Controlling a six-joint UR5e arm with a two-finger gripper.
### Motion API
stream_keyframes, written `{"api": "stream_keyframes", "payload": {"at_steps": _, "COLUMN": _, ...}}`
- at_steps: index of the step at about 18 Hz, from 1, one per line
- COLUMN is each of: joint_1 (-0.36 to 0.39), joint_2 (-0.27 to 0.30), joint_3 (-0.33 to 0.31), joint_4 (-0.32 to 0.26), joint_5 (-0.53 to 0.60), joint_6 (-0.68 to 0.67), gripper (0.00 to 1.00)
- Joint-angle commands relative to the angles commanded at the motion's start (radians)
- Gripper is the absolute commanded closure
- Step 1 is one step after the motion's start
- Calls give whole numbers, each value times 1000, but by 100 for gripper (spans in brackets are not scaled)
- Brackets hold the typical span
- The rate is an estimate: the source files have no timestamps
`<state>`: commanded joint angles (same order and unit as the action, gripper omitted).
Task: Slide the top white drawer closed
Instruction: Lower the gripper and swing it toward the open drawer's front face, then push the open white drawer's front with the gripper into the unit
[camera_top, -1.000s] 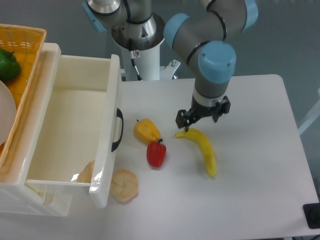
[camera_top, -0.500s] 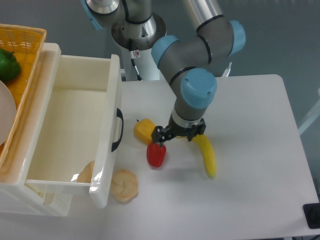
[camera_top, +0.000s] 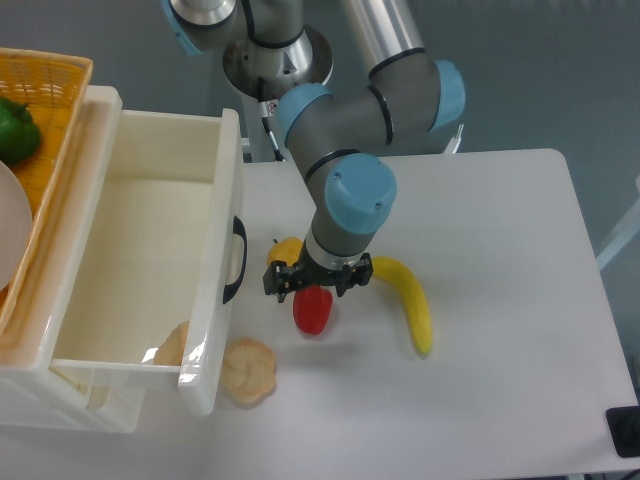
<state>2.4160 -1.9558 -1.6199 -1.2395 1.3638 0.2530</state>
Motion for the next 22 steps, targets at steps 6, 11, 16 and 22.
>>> {"api": "stream_keyframes", "payload": {"at_steps": 6, "joint_1": -2, "joint_2": 3, "joint_3": 0, "joint_4": -3, "joint_5": -38, "joint_6": 20, "gripper": 0}}
{"api": "stream_keyframes", "payload": {"at_steps": 11, "joint_1": -9, "joint_2": 8, "joint_3": 0, "joint_4": -5, "joint_5": -48, "joint_6": 20, "gripper": 0}}
{"api": "stream_keyframes", "payload": {"at_steps": 16, "joint_1": -15, "joint_2": 14, "joint_3": 0, "joint_4": -8, "joint_5": -49, "joint_6": 19, "gripper": 0}}
{"api": "stream_keyframes", "payload": {"at_steps": 22, "joint_1": -25, "joint_2": 34, "joint_3": -2, "joint_4": -9, "joint_5": -49, "joint_6": 17, "gripper": 0}}
